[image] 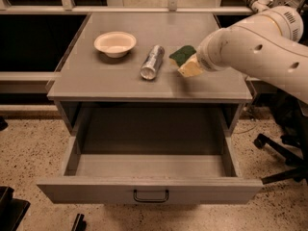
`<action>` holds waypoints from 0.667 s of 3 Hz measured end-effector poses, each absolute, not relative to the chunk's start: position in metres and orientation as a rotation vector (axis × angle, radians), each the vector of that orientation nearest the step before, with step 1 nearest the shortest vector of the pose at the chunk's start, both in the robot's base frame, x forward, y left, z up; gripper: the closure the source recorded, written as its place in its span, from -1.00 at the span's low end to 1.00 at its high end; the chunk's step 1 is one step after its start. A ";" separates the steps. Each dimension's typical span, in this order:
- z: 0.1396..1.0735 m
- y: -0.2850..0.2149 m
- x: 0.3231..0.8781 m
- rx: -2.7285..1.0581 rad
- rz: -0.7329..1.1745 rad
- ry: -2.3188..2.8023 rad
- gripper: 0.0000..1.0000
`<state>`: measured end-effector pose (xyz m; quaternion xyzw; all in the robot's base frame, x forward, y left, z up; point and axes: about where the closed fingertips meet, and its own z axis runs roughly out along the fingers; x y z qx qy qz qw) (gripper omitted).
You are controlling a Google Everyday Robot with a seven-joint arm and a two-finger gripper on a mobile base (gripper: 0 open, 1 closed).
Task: Pick sponge from top drawer and place on counter
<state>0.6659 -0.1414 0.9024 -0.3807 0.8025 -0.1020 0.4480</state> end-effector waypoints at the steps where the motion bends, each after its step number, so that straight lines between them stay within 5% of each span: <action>1: 0.902 -0.140 0.668 -0.943 -0.250 1.986 0.63; 2: 0.902 -0.140 0.668 -0.943 -0.250 1.986 0.16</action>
Offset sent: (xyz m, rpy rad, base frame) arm 0.0025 0.0011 -0.0009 0.0011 0.0005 0.0014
